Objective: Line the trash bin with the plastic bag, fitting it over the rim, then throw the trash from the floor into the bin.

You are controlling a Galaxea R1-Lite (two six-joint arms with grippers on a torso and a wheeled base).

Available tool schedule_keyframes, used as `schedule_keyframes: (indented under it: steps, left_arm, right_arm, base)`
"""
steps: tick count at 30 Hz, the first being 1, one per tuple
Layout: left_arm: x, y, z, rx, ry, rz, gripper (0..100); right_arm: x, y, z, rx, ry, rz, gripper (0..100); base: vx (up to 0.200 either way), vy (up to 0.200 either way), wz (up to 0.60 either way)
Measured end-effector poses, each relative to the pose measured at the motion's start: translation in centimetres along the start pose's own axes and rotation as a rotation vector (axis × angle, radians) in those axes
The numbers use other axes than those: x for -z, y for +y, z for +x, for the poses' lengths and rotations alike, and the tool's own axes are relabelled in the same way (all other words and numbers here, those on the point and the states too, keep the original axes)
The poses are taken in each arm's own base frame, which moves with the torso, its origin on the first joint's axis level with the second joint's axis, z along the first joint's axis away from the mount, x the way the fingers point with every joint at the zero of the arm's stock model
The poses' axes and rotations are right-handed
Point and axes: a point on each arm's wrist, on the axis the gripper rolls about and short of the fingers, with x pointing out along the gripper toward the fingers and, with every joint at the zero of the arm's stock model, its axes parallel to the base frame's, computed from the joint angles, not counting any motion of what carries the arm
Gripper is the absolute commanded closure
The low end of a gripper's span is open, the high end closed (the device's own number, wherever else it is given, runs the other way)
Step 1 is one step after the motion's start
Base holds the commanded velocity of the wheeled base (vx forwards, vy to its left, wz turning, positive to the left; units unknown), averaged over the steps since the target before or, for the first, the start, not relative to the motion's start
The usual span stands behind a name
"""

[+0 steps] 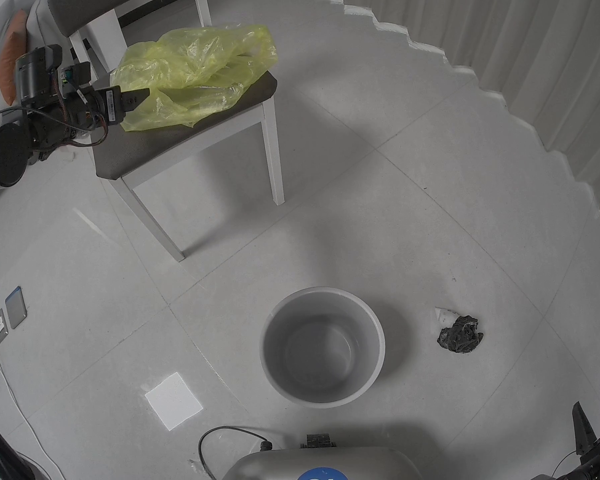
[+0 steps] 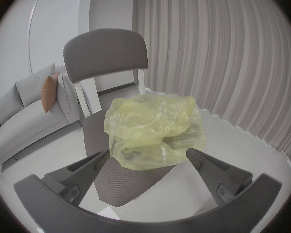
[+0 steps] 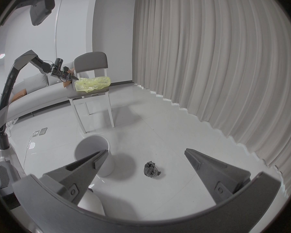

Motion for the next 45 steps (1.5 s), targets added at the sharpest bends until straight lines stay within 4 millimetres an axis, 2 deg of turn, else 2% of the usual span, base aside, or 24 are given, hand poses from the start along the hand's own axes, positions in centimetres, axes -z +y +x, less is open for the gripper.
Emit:
schedule_keyframes:
  steps: [9,16,19,28,36,45]
  left_arm:
    - [0.1,-0.4,-1.6,0.016,-0.069,-0.01,0]
    - [0.1,-0.5,-2.0,0.02,-0.101,-0.008,0]
    - [-0.1,-0.4,-2.0,0.019,-0.14,-0.002,0]
    - [0.9,-0.4,-2.2,0.049,-0.133,0.009,0]
    - [2.2,0.9,-0.6,-0.06,-0.097,0.113,0]
    - [2.6,0.8,0.6,-0.056,-0.089,0.118,0]
  right_arm:
    - [-0.6,0.0,0.0,-0.012,-0.049,0.042,0]
    - [-5.2,-0.2,-1.4,-0.065,-0.216,0.084,0]
    - [-6.2,-0.2,-1.7,-0.08,-0.23,0.084,0]
    - [-6.2,-0.1,-1.4,-0.091,-0.186,0.078,0]
    - [-6.0,-0.1,-1.3,-0.091,-0.178,0.072,0]
    - [-5.9,0.0,-1.2,-0.092,-0.171,0.069,0]
  base:
    - [0.0,0.0,0.0]
    - [0.114,0.0,0.0]
    - [0.2,0.0,0.0]
    - [0.044,0.0,0.0]
    - [0.0,0.0,0.0]
    - [0.0,0.0,0.0]
